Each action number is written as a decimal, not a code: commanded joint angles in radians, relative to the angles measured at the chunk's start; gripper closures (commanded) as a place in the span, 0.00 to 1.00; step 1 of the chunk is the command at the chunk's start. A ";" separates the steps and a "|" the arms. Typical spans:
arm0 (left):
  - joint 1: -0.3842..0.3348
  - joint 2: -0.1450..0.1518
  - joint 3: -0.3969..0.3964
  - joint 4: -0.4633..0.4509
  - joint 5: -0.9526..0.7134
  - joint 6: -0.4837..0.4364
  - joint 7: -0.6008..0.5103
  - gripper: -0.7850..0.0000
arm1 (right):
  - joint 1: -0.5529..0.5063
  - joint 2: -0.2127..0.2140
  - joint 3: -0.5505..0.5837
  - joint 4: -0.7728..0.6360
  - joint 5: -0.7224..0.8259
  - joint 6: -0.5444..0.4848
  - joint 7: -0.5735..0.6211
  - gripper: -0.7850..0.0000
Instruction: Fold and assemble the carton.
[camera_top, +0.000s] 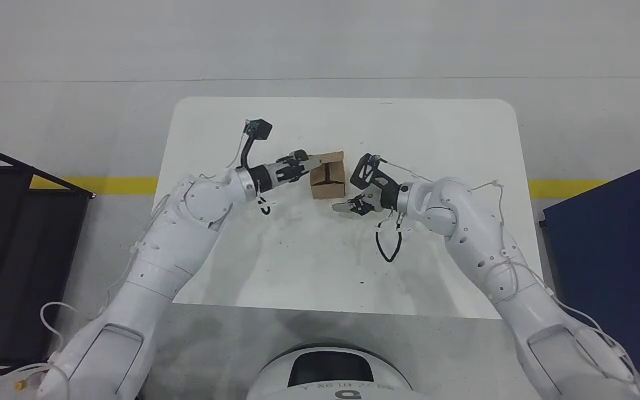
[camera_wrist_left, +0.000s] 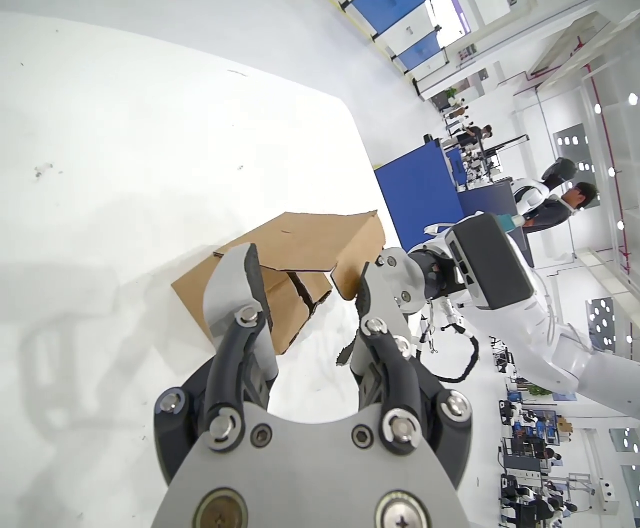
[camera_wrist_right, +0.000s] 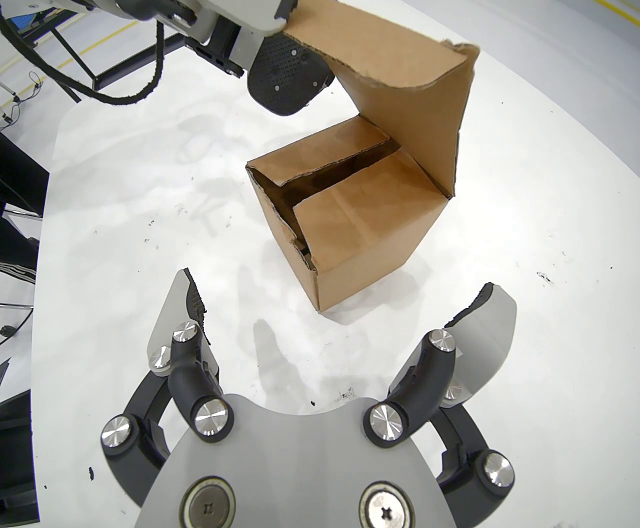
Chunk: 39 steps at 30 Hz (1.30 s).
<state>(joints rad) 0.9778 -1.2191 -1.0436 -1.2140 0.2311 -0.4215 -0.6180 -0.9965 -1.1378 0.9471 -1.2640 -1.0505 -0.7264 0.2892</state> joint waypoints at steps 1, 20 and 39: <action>0.000 -0.001 0.004 -0.001 0.012 0.004 0.003 0.64 | 0.000 0.000 0.000 0.000 0.000 0.000 0.000 0.00; 0.015 -0.005 0.024 0.005 0.029 0.010 0.001 0.86 | -0.010 0.001 0.019 -0.011 0.031 0.014 -0.046 0.00; 0.041 0.000 0.005 -0.010 0.026 0.013 0.008 0.98 | 0.017 -0.014 -0.026 -0.114 -0.206 0.114 -0.122 0.61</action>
<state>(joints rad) 1.0174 -1.2192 -1.0372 -1.2230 0.2575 -0.4096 -0.6099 -0.9833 -1.1502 0.9254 -1.3785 -1.2470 -0.6244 0.1649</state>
